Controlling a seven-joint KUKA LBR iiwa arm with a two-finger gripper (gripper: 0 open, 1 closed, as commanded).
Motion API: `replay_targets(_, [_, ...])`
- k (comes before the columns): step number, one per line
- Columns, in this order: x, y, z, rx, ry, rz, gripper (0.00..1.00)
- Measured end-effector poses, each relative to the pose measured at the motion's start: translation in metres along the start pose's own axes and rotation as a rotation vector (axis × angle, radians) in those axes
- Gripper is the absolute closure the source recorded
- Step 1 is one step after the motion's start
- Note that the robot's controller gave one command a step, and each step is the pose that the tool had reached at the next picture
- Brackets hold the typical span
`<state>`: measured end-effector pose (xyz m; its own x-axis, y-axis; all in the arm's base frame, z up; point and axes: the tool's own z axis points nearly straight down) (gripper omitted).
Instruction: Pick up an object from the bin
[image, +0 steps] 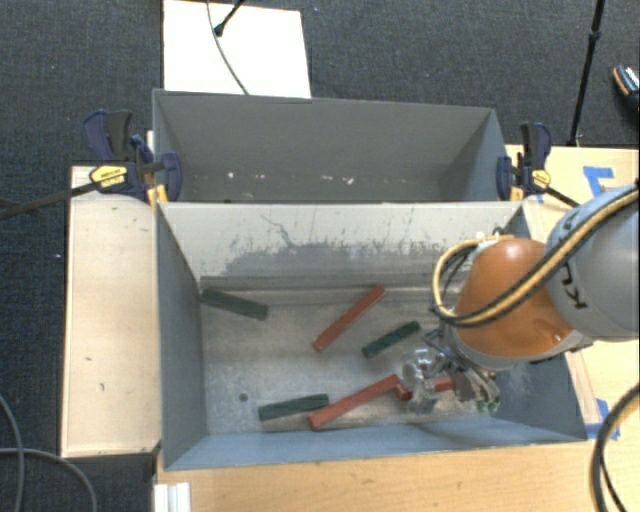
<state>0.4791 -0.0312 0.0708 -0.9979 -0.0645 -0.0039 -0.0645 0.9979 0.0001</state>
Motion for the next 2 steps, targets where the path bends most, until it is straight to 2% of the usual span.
replay_targets(1, [-0.001, 0.000, -0.003, 0.000, -0.002, -0.001, 1.00])
replay_targets(2, [-0.003, 0.000, -0.071, 0.001, -0.004, -0.001, 1.00])
